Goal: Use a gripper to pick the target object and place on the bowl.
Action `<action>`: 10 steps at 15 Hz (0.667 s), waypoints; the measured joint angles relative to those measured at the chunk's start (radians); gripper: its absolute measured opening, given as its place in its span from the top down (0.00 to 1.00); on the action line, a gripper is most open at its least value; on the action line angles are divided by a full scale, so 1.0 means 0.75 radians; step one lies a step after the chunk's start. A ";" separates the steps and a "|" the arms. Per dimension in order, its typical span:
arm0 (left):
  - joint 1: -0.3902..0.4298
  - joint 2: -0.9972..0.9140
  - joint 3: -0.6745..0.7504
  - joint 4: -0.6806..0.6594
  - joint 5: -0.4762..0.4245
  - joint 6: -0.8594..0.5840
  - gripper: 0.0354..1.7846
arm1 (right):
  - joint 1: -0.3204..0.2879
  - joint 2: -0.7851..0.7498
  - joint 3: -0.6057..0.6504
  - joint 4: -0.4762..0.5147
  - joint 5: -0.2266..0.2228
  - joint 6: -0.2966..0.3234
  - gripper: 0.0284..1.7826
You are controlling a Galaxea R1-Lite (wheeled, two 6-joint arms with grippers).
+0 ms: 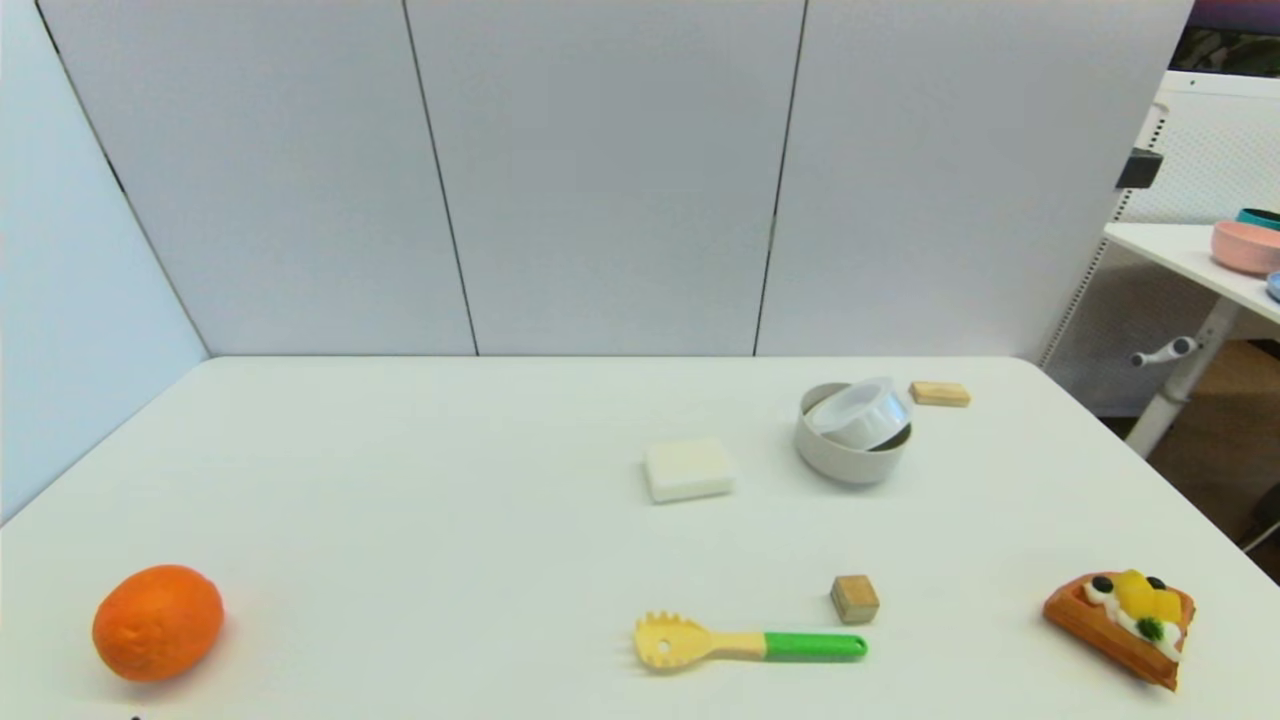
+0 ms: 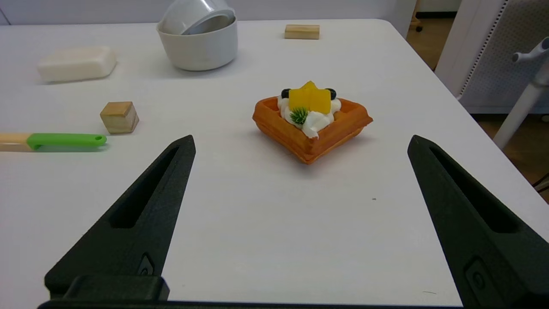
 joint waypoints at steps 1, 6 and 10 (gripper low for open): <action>0.018 -0.036 0.028 -0.011 0.001 -0.001 0.05 | 0.001 0.000 0.000 0.000 -0.001 0.000 0.04; 0.068 -0.302 0.176 0.079 0.113 -0.038 0.05 | 0.001 0.000 0.000 0.000 0.000 0.001 0.04; 0.074 -0.392 0.213 0.148 0.210 -0.144 0.05 | 0.001 0.000 0.000 0.000 0.000 0.001 0.04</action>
